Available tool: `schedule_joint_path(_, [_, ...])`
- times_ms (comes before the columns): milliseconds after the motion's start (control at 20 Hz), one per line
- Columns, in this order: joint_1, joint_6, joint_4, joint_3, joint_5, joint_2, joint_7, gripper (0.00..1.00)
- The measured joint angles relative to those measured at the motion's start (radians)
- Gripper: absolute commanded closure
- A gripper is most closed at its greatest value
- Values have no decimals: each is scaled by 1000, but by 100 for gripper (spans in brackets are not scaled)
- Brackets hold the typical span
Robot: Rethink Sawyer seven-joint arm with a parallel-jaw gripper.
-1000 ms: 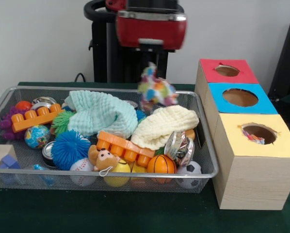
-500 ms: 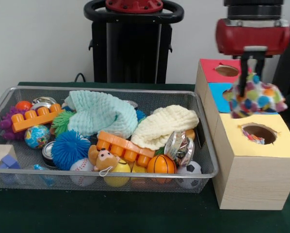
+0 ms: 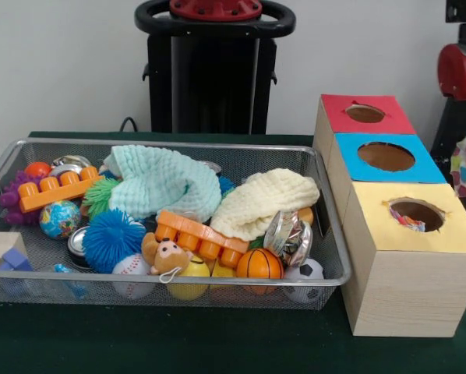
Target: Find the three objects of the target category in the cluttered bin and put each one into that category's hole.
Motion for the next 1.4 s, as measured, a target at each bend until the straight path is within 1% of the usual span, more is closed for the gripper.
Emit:
schedule_joint_path(350, [11,-1,-34,-29,28,59,1,100])
schedule_joint_path(600, [5,-1,-34,-61,32,82,1,100])
schedule_joint_path(1100, [5,-1,-31,-112,48,87,1,100])
schedule_joint_path(1400, [28,-1,2,-151,78,86,1,100])
